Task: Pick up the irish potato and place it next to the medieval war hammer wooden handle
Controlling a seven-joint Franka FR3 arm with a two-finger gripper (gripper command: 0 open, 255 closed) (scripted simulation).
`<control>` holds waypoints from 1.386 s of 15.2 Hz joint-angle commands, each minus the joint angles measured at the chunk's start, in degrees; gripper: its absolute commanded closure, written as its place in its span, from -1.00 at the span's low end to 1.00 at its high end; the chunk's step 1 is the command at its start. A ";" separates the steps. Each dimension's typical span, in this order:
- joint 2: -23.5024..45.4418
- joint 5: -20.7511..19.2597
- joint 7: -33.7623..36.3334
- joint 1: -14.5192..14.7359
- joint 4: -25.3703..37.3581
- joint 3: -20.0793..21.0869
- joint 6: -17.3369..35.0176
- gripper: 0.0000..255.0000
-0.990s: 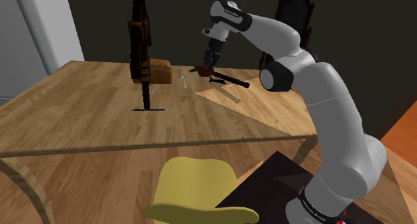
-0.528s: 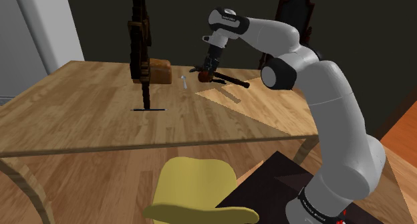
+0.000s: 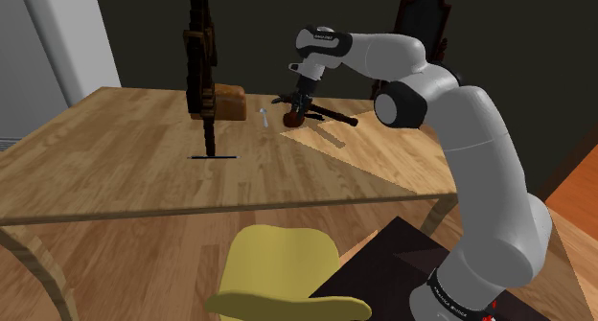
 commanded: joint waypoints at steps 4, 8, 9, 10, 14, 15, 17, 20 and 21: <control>0.12 0.23 -1.32 0.63 -3.58 0.02 3.40 1.00; 0.52 0.51 -2.30 1.02 -5.99 0.11 5.96 1.00; 0.66 0.59 -2.54 1.09 -6.53 0.14 6.57 1.00; 0.81 0.68 -2.78 1.16 -7.03 0.18 7.18 1.00; 1.29 0.93 -3.40 1.32 -8.28 0.30 8.75 1.00; 1.29 0.93 -3.40 1.32 -8.28 0.30 8.75 1.00; 1.29 0.93 -3.39 1.32 -8.28 0.30 8.75 1.00; 1.29 0.93 -3.39 1.32 -8.28 0.30 8.75 1.00; 1.30 0.93 -3.39 1.32 -8.27 0.30 8.75 -1.00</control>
